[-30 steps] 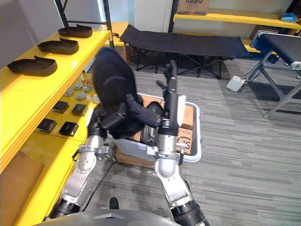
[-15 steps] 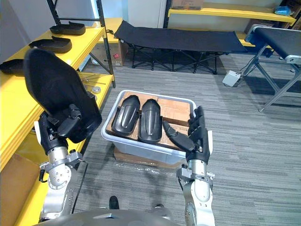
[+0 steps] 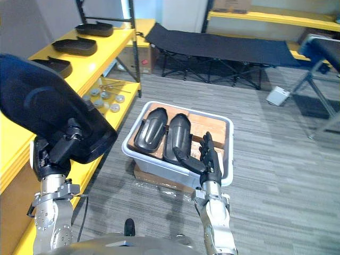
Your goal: Walk over and take three plastic housings, then place them on the shelf
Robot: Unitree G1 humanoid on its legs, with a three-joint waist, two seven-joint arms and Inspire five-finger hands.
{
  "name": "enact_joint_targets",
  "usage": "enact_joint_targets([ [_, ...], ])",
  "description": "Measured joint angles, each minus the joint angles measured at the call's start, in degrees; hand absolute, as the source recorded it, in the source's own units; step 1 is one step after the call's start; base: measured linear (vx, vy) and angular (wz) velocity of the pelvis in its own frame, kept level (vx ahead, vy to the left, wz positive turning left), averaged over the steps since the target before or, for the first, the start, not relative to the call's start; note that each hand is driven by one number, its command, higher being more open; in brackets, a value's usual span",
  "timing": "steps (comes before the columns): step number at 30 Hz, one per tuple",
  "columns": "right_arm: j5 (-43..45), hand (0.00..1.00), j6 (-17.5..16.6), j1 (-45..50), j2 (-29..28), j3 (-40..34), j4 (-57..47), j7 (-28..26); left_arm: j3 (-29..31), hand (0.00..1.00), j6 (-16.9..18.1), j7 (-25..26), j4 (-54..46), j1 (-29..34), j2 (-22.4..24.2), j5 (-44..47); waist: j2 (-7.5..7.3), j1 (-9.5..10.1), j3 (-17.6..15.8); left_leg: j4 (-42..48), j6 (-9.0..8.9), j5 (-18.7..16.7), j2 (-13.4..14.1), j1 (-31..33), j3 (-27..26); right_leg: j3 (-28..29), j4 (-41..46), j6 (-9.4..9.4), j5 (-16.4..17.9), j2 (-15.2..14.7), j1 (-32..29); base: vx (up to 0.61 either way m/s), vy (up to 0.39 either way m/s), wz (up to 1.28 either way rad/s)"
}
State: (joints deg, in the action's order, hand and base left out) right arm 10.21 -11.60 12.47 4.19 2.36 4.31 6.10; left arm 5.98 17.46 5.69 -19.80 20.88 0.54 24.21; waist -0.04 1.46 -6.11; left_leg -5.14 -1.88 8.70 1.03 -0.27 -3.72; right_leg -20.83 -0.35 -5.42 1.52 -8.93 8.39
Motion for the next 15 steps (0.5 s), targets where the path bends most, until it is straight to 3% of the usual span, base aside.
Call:
enact_joint_targets([
  [8,-3.1,1.0,0.8,-5.4,0.0,2.7,0.2,0.6,4.1,0.0,0.1,-2.8,-5.4,5.3,1.5,0.6,-0.39,3.25,-0.7,0.0,-0.33,1.0,-0.5,0.7,4.6,-4.7,0.3,0.32,0.8,0.2,2.3,0.0,-0.019,0.36],
  [10,-3.1,1.0,1.3,-5.6,0.0,2.7,0.2,0.7,4.2,0.0,0.1,-3.2,-5.4,6.6,1.8,1.3,-0.29,3.15,-1.2,0.0,0.03,0.9,-0.6,0.9,5.1,-6.0,0.5,0.31,1.2,0.2,2.9,-0.01,-0.023,0.33],
  [15,-3.1,1.0,3.9,-3.6,0.0,1.2,0.0,0.9,3.4,0.0,-0.7,-9.5,-5.4,6.2,1.8,2.4,-0.14,1.48,-2.7,0.0,2.23,0.4,0.1,2.9,-2.1,-13.6,0.7,-0.63,2.1,0.1,5.1,-0.02,0.006,0.77],
])
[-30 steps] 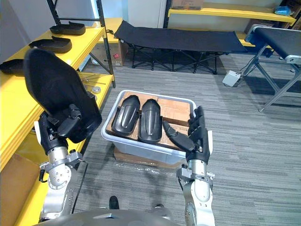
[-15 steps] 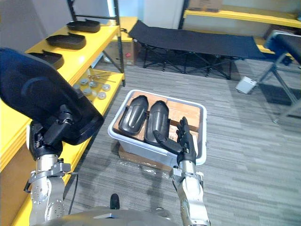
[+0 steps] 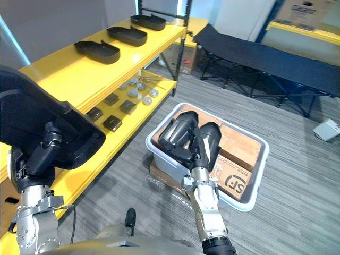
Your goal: Walk over and take three plastic housings, then place them on the shelf
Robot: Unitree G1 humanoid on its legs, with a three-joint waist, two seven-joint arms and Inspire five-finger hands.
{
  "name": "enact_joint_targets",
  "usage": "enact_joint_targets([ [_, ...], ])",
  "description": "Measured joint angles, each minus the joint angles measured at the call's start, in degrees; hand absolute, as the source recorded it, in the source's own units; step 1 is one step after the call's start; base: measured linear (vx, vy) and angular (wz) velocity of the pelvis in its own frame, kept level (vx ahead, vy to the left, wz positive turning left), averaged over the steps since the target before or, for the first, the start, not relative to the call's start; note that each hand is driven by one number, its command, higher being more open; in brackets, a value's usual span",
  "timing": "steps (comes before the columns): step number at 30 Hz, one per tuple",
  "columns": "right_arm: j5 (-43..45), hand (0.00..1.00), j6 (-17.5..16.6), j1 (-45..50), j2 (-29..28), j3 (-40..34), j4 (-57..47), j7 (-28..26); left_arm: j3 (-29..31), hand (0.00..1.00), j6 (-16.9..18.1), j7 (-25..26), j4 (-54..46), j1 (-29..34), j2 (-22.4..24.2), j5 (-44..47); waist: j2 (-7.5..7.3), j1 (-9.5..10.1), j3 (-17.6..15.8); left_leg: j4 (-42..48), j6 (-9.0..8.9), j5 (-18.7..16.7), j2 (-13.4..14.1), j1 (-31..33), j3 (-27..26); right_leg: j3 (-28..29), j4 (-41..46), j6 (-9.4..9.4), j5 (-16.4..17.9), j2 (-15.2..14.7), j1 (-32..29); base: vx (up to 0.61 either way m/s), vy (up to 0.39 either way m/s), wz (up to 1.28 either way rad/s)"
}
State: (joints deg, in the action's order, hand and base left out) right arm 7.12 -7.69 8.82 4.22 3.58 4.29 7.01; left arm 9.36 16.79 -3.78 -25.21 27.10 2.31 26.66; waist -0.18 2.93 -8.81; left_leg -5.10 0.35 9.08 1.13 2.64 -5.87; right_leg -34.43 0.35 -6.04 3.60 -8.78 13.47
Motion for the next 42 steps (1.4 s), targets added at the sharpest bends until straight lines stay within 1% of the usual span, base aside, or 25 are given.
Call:
enact_joint_targets([
  [2,-0.1,1.0,0.0,0.4,0.0,-0.4,0.0,0.2,-0.2,0.0,-0.2,-2.0,0.0,0.0,0.0,0.2,0.73,0.48,-0.7,0.0,0.03,2.0,0.2,-0.1,-0.2,-0.8,1.2,-0.53,0.7,-0.4,0.4,0.0,0.029,0.32],
  [4,-0.3,1.0,0.0,0.4,-0.1,-0.3,-0.1,0.1,-0.3,0.0,-0.2,-2.5,0.0,-0.1,0.0,0.2,0.75,0.47,-0.7,0.0,0.08,2.1,-0.1,-0.2,-0.4,-0.8,2.3,-0.63,1.5,-1.1,0.4,0.02,0.028,0.11],
  [6,-2.2,1.0,-0.1,1.0,-0.1,-0.9,-1.4,0.1,-0.6,0.0,-0.3,-3.6,0.0,-0.7,-0.5,0.2,0.77,0.31,-0.7,0.0,0.21,2.0,-0.7,0.0,-0.4,0.5,5.6,-1.2,3.7,-2.3,-1.1,0.01,0.037,0.1],
  [8,-2.3,1.0,-0.2,4.5,-0.2,-3.1,-5.5,-0.5,-2.5,0.0,-0.8,-5.2,0.6,-3.4,-2.8,0.2,0.38,-0.9,-0.8,0.0,0.41,1.9,-2.4,0.8,1.8,10.2,11.2,-0.83,8.9,-1.7,-4.1,0.0,-0.022,0.52],
  [10,-2.2,1.0,-0.5,6.6,-0.2,-5.0,-7.2,-0.9,-3.6,0.0,-0.8,-7.3,1.0,-5.6,-4.1,0.2,0.01,-2.82,-1.2,0.0,1.0,2.3,-3.9,1.0,4.4,16.2,13.3,-0.11,11.0,-0.7,-4.5,0.05,-0.054,0.84],
  [12,-1.6,1.0,-0.8,8.4,-0.2,-7.7,-7.3,-1.9,-6.2,0.0,-0.8,-9.4,2.2,-8.5,-5.8,-0.2,0.16,-4.1,-1.8,0.0,1.26,2.7,-4.7,1.1,6.4,20.7,15.2,-0.21,11.3,-0.3,-4.5,0.06,-0.017,0.73],
  [13,-1.1,1.0,-1.1,9.1,-0.2,-8.2,-7.3,-2.3,-7.0,0.0,-0.9,-10.2,2.6,-9.5,-6.8,-0.3,0.12,-4.32,-1.8,0.0,1.22,3.3,-4.7,1.4,6.7,20.8,15.1,-0.08,11.4,-0.1,-4.5,0.01,-0.025,0.4],
  [16,-1.1,1.0,-4.9,9.7,0.0,-8.8,-7.5,-4.7,-7.5,0.0,-0.9,-10.3,3.8,-11.9,-7.8,-0.5,0.55,-4.72,-2.4,0.2,0.99,5.1,-4.3,2.9,7.5,20.8,13.3,0.1,11.5,0.9,-4.8,-0.01,-0.058,0.15],
  [20,-1.1,1.0,-8.0,9.6,0.1,-8.5,-9.4,-8.6,-7.6,0.0,-0.9,-7.4,7.1,-12.4,-7.7,-0.3,2.35,-4.48,-3.8,0.2,0.48,4.8,-3.4,2.7,7.4,21.0,13.8,1.07,12.1,1.7,-4.7,-0.07,-0.045,0.02],
  [22,-1.1,1.0,-9.7,9.3,0.6,-8.4,-9.8,-9.5,-7.6,0.0,-0.9,-7.0,7.3,-11.3,-7.6,-0.3,2.72,-4.49,-4.2,0.2,0.29,4.6,-3.1,2.7,6.6,20.8,14.5,1.52,12.4,1.8,-5.1,-0.09,-0.031,0.06],
  [24,0.4,1.0,-10.6,8.5,1.0,-8.4,-9.8,-10.0,-7.6,0.0,-0.9,-6.9,7.4,-10.4,-7.6,-0.3,2.65,-4.32,-4.6,0.2,-0.48,2.3,-3.0,2.7,4.6,20.5,14.4,2.33,12.8,1.5,-5.2,-0.07,0.002,0.1],
  [25,1.4,1.0,-10.9,7.9,0.8,-8.5,-9.9,-10.0,-7.5,0.0,-0.9,-6.8,7.5,-10.4,-7.6,-0.3,1.14,-4.12,-5.5,2.3,0.58,-0.1,-3.1,3.3,2.4,19.8,14.0,2.4,12.8,-0.2,-5.2,-0.03,0.051,0.11],
  [26,2.6,1.0,-11.3,7.6,0.6,-8.6,-9.9,-10.0,-7.5,0.0,-0.9,-6.8,7.5,-10.3,-7.6,-0.3,1.43,-3.89,-5.5,8.7,2.02,-1.7,-3.0,4.5,1.5,19.5,14.3,2.3,12.9,-1.0,-4.3,0.02,0.056,0.09],
  [27,2.9,1.0,-11.5,7.5,0.6,-8.6,-10.0,-9.9,-7.5,0.0,-0.9,-6.8,7.5,-10.2,-7.6,-0.3,1.62,-3.81,-5.4,10.9,1.7,-2.3,-2.8,4.6,1.3,19.4,14.6,1.83,13.3,-1.1,-4.2,0.06,0.061,0.16],
  [28,3.4,1.0,-11.7,7.4,0.3,-8.6,-10.0,-9.5,-7.1,0.0,-0.9,-6.8,7.4,-10.2,-7.5,-0.4,1.1,-3.92,-5.4,13.2,1.69,-4.1,-3.9,5.0,1.2,19.0,15.1,1.39,14.1,-2.2,-3.4,0.1,0.09,0.11],
  [30,3.3,1.0,-11.8,6.8,-0.5,-8.5,-10.0,-8.9,-6.1,0.0,-1.0,-6.7,7.0,-10.2,-7.0,-0.7,0.63,-3.16,-5.3,17.0,2.46,-6.8,-5.4,6.2,0.5,18.8,15.1,1.29,14.8,-3.8,-2.9,0.11,0.127,0.07],
  [31,2.9,1.0,-11.8,6.5,-0.8,-8.6,-10.0,-8.0,-5.2,0.0,-1.0,-6.5,6.6,-10.2,-6.6,-2.1,0.38,-3.06,-5.2,19.2,3.25,-9.6,-6.1,6.8,0.2,18.6,16.3,1.39,14.8,-4.5,-1.9,0.19,0.121,0.15],
  [32,2.0,1.0,-11.8,6.0,-0.7,-8.4,-10.0,-6.6,-3.8,0.0,-1.5,-6.5,6.7,-10.3,-5.9,-3.0,0.82,-3.44,-5.3,20.7,4.35,-11.1,-6.4,6.9,0.5,19.5,24.4,3.33,13.9,-5.4,-4.9,0.2,0.133,0.3],
  [33,1.7,1.0,-11.8,6.1,-0.7,-8.3,-10.0,-6.1,-3.6,0.0,-2.1,-6.4,6.6,-10.4,-5.6,-3.1,1.15,-3.72,-5.3,21.0,4.67,-11.4,-6.7,6.7,1.0,20.3,29.4,5.67,12.5,-5.8,-7.1,0.21,0.147,0.39],
  [34,1.0,1.0,-11.7,6.1,-1.0,-8.3,-10.0,-5.1,-3.4,0.0,-2.3,-6.5,6.5,-10.3,-5.6,-3.2,1.35,-3.76,-5.2,20.8,5.13,-11.9,-6.9,5.8,1.6,21.6,36.1,9.14,9.8,-6.1,-10.3,0.2,0.172,0.42],
  [35,0.0,1.0,-11.8,6.0,-1.9,-8.6,-10.0,-4.0,-2.7,0.0,-2.3,-6.4,6.0,-10.3,-5.7,-4.4,1.18,-3.92,-5.3,19.4,5.88,-12.3,-7.1,4.1,3.1,24.0,44.6,10.3,6.2,-6.4,-14.9,0.26,0.162,0.52],
  [36,0.0,1.0,-11.9,6.0,-2.8,-8.8,-10.0,-3.6,-1.7,0.0,-2.3,-6.0,5.3,-10.1,-5.6,-4.7,0.88,-4.08,-5.2,18.1,6.5,-12.5,-7.2,2.4,4.8,25.6,45.2,7.62,9.3,-4.7,-17.4,0.24,0.095,0.47],
  [38,0.0,1.0,-12.3,6.0,-3.0,-8.9,-10.1,-3.6,-1.4,0.0,-2.3,-5.9,4.5,-10.1,-5.7,-4.6,0.92,-4.07,-5.3,17.3,6.74,-12.7,-7.2,1.2,5.8,26.5,41.5,6.18,11.2,-2.8,-18.8,0.21,0.067,0.33],
  [40,0.0,1.0,-12.8,6.1,-3.2,-9.6,-10.6,-3.9,-0.8,0.0,-2.3,-5.8,3.8,-10.2,-5.6,-4.2,1.44,-4.14,-5.5,15.9,6.95,-13.1,-7.5,-0.9,7.4,28.0,34.4,5.65,11.5,0.5,-22.1,0.25,0.072,0.39],
  [42,0.1,1.0,-13.1,7.7,-3.8,-11.2,-12.9,-4.0,-2.8,0.0,-2.3,-5.4,3.7,-10.2,-5.6,-4.3,2.31,-4.98,-5.6,15.5,6.56,-13.8,-7.7,-3.0,10.4,32.8,27.2,3.51,9.8,5.1,-26.2,0.31,0.02,0.71],
])
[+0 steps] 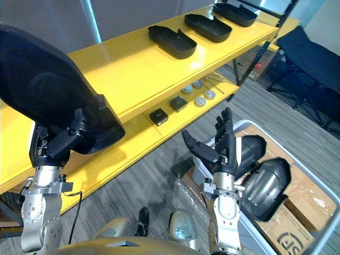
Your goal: Walk over and take three plastic housings, then place them on the shelf
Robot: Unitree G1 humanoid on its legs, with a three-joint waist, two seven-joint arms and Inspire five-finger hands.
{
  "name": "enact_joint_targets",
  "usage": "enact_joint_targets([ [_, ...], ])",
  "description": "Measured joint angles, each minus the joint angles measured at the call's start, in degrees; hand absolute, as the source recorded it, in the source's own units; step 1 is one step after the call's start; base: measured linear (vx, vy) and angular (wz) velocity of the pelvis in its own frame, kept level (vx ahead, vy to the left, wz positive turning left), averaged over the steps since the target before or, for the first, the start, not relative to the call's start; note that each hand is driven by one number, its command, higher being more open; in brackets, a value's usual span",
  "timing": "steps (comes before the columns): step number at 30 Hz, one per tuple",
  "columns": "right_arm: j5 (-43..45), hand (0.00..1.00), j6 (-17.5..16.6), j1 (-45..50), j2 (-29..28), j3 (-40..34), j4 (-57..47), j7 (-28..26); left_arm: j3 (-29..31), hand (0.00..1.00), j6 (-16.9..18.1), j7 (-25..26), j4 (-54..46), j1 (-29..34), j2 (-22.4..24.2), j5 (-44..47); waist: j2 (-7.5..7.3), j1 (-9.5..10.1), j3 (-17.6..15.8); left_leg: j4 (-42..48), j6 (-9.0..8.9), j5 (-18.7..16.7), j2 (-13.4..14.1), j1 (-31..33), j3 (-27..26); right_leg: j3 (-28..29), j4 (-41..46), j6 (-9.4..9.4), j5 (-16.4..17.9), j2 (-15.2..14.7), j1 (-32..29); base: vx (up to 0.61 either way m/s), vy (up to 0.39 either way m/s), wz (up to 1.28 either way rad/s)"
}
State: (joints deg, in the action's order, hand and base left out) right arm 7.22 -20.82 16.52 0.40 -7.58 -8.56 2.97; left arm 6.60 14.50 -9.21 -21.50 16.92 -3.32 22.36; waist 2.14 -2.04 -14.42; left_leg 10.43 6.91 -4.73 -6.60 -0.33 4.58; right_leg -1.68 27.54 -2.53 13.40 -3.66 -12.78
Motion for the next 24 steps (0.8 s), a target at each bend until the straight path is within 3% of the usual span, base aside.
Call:
enact_joint_targets([
  [3,0.0,1.0,-1.6,4.2,-0.3,-0.4,-4.9,-0.4,-3.3,0.0,0.0,1.0,-0.3,0.8,0.1,-0.6,-0.98,-0.01,0.5,0.4,-1.31,-1.1,-2.1,-3.2,3.6,2.2,-4.7,-0.93,-1.7,0.1,-0.5,0.3,-0.049,0.86],
  [5,0.1,1.0,-3.6,5.4,0.2,-0.2,-10.7,-2.1,-5.3,0.0,0.0,1.5,-3.1,2.7,0.1,-0.7,-2.86,0.01,2.2,2.5,-2.57,-5.3,-4.2,-4.1,6.3,1.6,-6.6,0.93,-6.3,-1.7,1.0,0.38,-0.126,0.85],
  [6,0.0,1.0,-4.2,5.3,0.4,-0.2,-12.0,-2.4,-5.4,0.0,0.0,1.5,-4.0,3.0,0.0,-0.7,-3.47,-0.09,2.6,4.2,-0.67,-8.7,-3.5,-3.7,3.9,0.7,-7.4,1.93,-8.4,-2.7,2.4,0.34,-0.183,0.88],
  [7,0.0,1.0,-5.7,4.3,2.1,-0.1,-12.8,-2.3,-5.7,0.0,0.2,1.4,-4.6,3.3,0.9,-0.6,-2.54,0.11,3.0,9.1,-2.38,-12.9,1.4,-2.8,-3.9,-2.7,-7.4,0.03,-9.9,-2.4,4.2,0.34,-0.198,0.69],
  [8,0.0,1.0,-6.0,2.8,4.3,0.0,-13.1,-2.1,-5.8,0.0,0.2,1.5,-4.8,4.5,1.7,-0.5,-1.09,0.55,4.0,12.0,-4.28,-14.3,4.5,-2.8,-5.6,-4.5,-7.6,0.82,-8.6,-1.0,6.1,0.34,-0.193,0.55],
  [10,0.3,1.0,-6.0,1.2,5.9,0.1,-13.9,-1.9,-5.6,0.0,0.2,1.7,-4.8,4.9,1.8,-0.5,-0.71,0.9,4.1,18.0,-5.3,-14.4,6.0,-1.6,-6.2,-6.2,-8.7,1.24,-6.8,-0.1,9.0,0.31,-0.142,0.55],
  [12,1.1,1.0,-6.0,-0.6,6.9,-0.2,-14.6,-1.5,-5.3,0.0,0.2,1.6,-4.7,4.9,1.9,-0.7,-0.35,1.14,2.9,34.4,-7.89,-12.4,8.6,4.9,-8.2,-7.7,-11.2,1.63,-5.7,0.3,13.5,0.25,-0.09,0.42],
  [13,1.5,1.0,-6.0,-1.3,6.7,-0.6,-14.4,-1.4,-5.2,0.0,0.2,1.5,-4.3,4.9,1.7,-1.1,-0.27,2.14,2.6,38.0,-7.72,-13.2,10.5,6.2,-9.9,-7.6,-12.4,1.89,-5.5,0.5,15.8,0.23,-0.03,-0.02],
  [14,2.7,1.0,-6.1,-2.0,6.3,-1.6,-14.5,-1.8,-5.0,0.0,0.2,1.4,-3.4,4.7,1.2,-1.9,-0.38,2.72,2.7,36.2,-7.82,-14.7,13.3,6.9,-11.3,-7.7,-14.0,2.02,-5.5,0.2,18.2,0.24,-0.003,-0.08],
  [16,3.4,1.0,-6.2,-3.3,6.6,-4.5,-14.4,-2.6,-4.6,0.0,0.2,0.5,-1.9,2.8,1.0,-3.8,-0.45,2.47,2.8,25.7,-8.86,-14.3,16.1,7.4,-12.1,-7.7,-14.6,0.93,-4.7,-1.1,19.9,0.21,0.11,0.02],
  [17,3.4,1.0,-6.1,-4.1,7.2,-6.7,-14.2,-2.5,-5.0,0.0,0.2,-0.7,0.4,0.3,0.5,-5.1,0.42,1.4,3.2,15.2,-10.49,-4.9,16.3,6.3,-12.3,-7.3,-12.8,-1.61,-3.1,-2.5,19.7,0.2,0.212,0.02],
  [21,4.5,1.0,-3.7,-5.4,7.2,-7.8,-13.2,-2.3,-6.5,0.0,-0.3,-2.3,2.3,-4.1,-3.5,-5.0,-2.09,-1.0,3.7,9.1,-8.43,-2.9,10.8,3.9,-15.8,-0.6,-13.5,-2.81,-3.1,-7.1,17.8,0.13,0.259,-0.1],
  [24,4.5,1.0,-1.9,-5.4,6.8,-7.8,-13.1,-2.8,-7.7,0.0,-3.1,-3.7,2.3,-7.3,-5.0,-5.0,-2.36,-1.77,3.7,7.7,-8.29,-2.9,10.7,3.3,-16.8,0.3,-17.5,-4.38,-6.5,-7.1,19.0,0.08,0.123,-0.21],
])
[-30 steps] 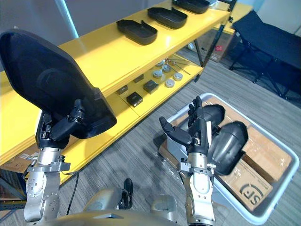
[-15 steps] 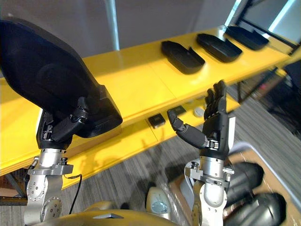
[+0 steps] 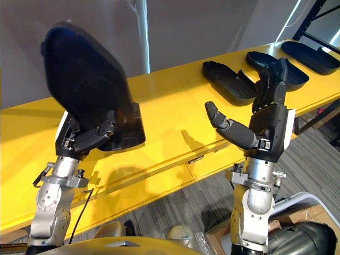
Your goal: Walk over and take three plastic housings, then place them on the shelf
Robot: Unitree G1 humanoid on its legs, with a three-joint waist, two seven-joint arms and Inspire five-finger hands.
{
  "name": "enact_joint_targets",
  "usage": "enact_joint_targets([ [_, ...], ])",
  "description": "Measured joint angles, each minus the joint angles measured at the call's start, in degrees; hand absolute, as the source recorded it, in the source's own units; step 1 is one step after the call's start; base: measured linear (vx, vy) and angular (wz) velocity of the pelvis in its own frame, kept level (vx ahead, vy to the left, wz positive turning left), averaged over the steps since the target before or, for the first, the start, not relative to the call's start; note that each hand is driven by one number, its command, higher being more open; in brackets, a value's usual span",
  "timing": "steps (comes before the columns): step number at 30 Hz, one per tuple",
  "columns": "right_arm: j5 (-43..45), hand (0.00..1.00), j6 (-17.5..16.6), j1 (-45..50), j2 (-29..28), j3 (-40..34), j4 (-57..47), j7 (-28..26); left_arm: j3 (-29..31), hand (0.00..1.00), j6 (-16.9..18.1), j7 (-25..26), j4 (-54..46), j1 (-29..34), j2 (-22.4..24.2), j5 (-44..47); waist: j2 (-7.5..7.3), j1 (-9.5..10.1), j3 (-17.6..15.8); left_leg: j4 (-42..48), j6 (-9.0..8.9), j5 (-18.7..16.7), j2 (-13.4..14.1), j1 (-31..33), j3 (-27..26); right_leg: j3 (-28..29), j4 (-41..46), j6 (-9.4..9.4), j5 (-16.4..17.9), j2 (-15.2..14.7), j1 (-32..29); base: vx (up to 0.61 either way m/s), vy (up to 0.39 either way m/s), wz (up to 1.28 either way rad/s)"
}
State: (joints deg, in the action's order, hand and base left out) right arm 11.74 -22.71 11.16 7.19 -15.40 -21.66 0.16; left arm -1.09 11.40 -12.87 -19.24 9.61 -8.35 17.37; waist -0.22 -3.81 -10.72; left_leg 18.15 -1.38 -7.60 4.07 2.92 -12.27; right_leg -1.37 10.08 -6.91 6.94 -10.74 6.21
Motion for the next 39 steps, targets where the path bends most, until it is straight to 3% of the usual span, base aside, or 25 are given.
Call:
enact_joint_targets([
  [7,0.0,1.0,3.3,4.0,-0.9,-0.8,0.0,-4.1,-6.2,0.0,-7.0,0.8,-0.1,-6.1,-2.2,-0.3,-0.18,-3.21,0.2,-5.2,-0.12,0.9,0.2,-3.3,-3.8,2.6,-3.6,0.9,-3.2,0.3,0.5,-0.01,0.026,-0.28],
  [12,1.3,1.0,5.6,5.4,-0.9,-1.4,0.0,-8.5,-7.4,0.0,-12.4,6.7,2.3,-14.7,-3.7,-0.2,-0.31,-6.03,0.4,-9.0,-0.34,2.1,0.2,-5.6,-7.4,5.3,-4.4,0.8,-3.7,0.6,-0.4,-0.05,0.005,-0.39],
  [17,3.3,1.0,6.2,6.2,-0.8,-1.4,1.1,-13.3,-4.7,0.0,-18.5,15.5,16.1,-24.7,-3.9,0.8,-0.2,-9.25,1.2,-15.0,-1.56,6.1,0.6,-7.9,-10.2,7.1,-5.1,0.68,-4.1,1.8,-2.2,-0.05,-0.051,-0.26],
  [21,5.1,1.0,6.6,6.1,-0.4,-1.4,1.8,-15.9,-1.8,0.0,-21.2,20.6,26.9,-28.9,-4.1,5.8,0.03,-10.74,1.4,-19.5,-1.97,9.4,0.6,-9.5,-11.2,8.0,-5.1,0.77,-4.6,3.2,-3.4,-0.03,-0.063,-0.14],
  [26,5.5,1.0,7.4,5.9,2.1,1.7,2.6,-17.7,0.6,0.0,-24.2,24.0,34.0,-36.1,-7.1,7.6,0.11,-11.0,1.4,-22.9,-2.04,11.8,0.6,-10.4,-11.2,8.0,-5.0,0.79,-4.9,4.0,-4.0,-0.01,-0.024,0.01],
  [37,5.6,1.0,8.8,5.5,2.9,4.3,4.3,-18.8,4.3,0.0,-27.1,24.8,44.5,-41.5,-9.3,7.8,0.77,-11.52,1.2,-23.0,-1.75,12.3,0.5,-10.3,-10.8,8.0,-5.3,0.39,-5.2,3.8,-4.0,0.0,0.0,0.0],
  [38,5.6,1.0,8.9,5.2,4.1,4.4,4.8,-18.8,4.3,1.0,-28.0,24.7,45.5,-41.6,-10.1,7.9,0.96,-11.84,1.1,-23.0,-1.76,12.3,0.5,-10.3,-10.8,8.0,-5.4,0.39,-5.2,3.8,-4.1,-0.03,-0.012,0.0],
  [39,5.6,1.0,8.9,5.1,4.5,4.4,4.9,-18.8,4.4,1.0,-28.3,24.7,46.2,-41.7,-10.2,7.9,1.03,-11.89,1.0,-23.0,-1.75,12.3,0.5,-10.3,-10.8,8.0,-5.6,0.39,-5.2,3.8,-4.1,-0.04,-0.015,0.0],
])
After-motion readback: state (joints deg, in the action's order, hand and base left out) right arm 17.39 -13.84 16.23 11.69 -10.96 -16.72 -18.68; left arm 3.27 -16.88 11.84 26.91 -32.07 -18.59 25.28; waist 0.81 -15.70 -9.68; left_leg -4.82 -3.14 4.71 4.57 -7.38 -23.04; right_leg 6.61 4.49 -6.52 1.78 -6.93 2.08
